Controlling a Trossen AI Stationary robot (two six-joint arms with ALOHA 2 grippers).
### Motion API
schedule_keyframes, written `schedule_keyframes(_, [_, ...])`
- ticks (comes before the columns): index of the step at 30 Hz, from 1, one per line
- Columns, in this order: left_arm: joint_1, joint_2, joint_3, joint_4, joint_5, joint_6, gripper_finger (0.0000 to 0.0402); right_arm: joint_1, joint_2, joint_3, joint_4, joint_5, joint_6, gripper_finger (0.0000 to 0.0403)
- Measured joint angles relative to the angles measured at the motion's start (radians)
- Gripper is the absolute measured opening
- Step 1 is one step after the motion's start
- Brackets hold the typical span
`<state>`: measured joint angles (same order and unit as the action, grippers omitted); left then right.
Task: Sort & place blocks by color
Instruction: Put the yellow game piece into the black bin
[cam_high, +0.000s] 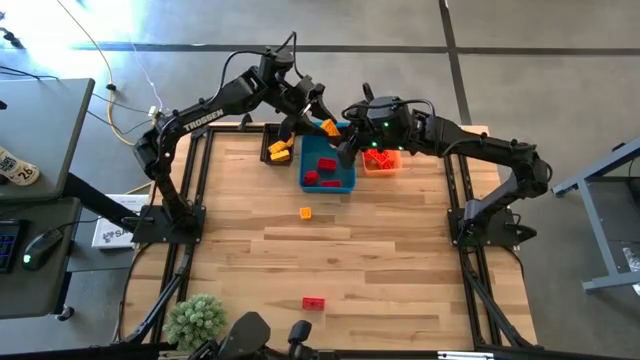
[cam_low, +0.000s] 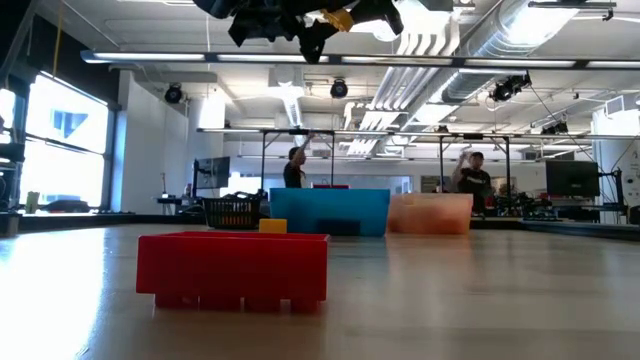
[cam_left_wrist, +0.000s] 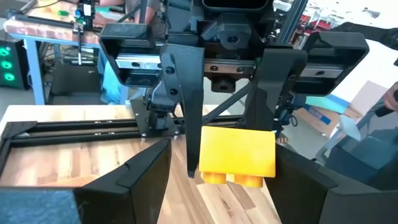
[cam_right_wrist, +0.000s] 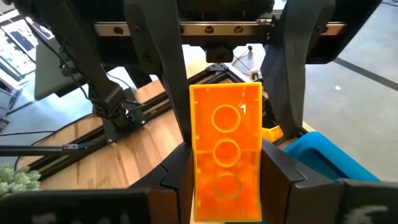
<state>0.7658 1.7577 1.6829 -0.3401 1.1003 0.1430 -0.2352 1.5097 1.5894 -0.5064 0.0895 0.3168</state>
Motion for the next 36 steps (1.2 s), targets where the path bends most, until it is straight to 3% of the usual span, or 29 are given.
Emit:
schedule_keyframes(6, [0.0, 0.0, 0.0, 0.0, -0.019, 0.0, 0.0212, 0.0, 0.0, 0.0, -0.002, 0.009, 0.0, 0.0106])
schedule_keyframes(17, [-0.013, 0.0, 0.0, -0.001, -0.003, 0.066, 0.0114, 0.0, 0.0, 0.0, -0.014, 0.005, -0.002, 0.0106])
schedule_keyframes(25, [-0.013, 0.0, 0.0, -0.003, -0.004, 0.07, 0.0113, 0.0, 0.0, 0.0, -0.014, 0.005, -0.002, 0.0106])
schedule_keyframes(27, [-0.013, 0.0, 0.0, -0.003, -0.004, 0.071, 0.0113, 0.0, 0.0, 0.0, -0.014, 0.005, -0.002, 0.0124])
schedule_keyframes(33, [-0.014, 0.0, 0.0, -0.009, -0.06, 0.072, 0.0113, 0.0, 0.0, 0.0, -0.031, 0.024, -0.003, 0.0231])
schedule_keyframes(36, [-0.001, 0.0, 0.0, -0.027, -0.081, 0.072, 0.0114, -0.012, 0.0, 0.0, -0.048, 0.037, -0.007, 0.0257])
